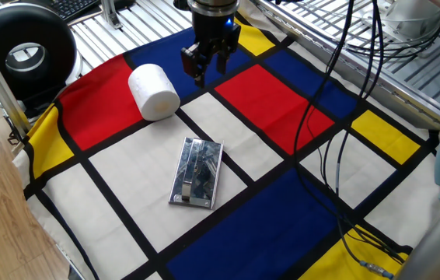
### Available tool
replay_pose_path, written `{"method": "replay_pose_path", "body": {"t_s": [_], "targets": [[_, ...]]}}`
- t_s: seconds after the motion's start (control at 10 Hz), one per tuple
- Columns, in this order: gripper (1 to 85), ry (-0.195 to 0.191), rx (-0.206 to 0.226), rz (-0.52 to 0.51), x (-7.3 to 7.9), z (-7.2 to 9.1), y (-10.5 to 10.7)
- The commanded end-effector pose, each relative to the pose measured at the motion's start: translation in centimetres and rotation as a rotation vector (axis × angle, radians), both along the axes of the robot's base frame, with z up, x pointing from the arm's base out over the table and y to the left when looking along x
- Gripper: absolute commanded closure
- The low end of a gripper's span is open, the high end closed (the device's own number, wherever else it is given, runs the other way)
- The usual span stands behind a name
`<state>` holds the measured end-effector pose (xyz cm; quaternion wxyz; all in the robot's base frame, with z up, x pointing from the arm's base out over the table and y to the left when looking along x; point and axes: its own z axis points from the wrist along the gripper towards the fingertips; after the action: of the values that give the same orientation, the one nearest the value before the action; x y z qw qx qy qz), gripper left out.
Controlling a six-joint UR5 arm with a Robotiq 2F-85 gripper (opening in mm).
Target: Put the toilet paper on its holder
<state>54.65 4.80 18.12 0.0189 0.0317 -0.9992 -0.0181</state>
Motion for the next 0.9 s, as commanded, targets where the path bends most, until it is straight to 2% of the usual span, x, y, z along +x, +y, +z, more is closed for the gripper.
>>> {"method": "replay_pose_path", "body": {"t_s": [0.0, 0.3, 0.5, 0.6, 0.7, 0.8], "targets": [[31.7, -0.001, -0.01, -0.002, 0.1, -0.2, -0.5], [32.3, 0.002, 0.004, 0.002, 0.1, 0.0, -0.5], [32.3, 0.001, 0.032, 0.018, 0.1, 0.0, 0.3], [32.3, 0.006, 0.073, 0.03, -0.1, 0.1, 1.3], [32.7, 0.008, 0.095, 0.041, -0.2, 0.2, 1.8], [32.7, -0.018, 0.101, 0.061, 0.5, 0.2, 2.0]]}}
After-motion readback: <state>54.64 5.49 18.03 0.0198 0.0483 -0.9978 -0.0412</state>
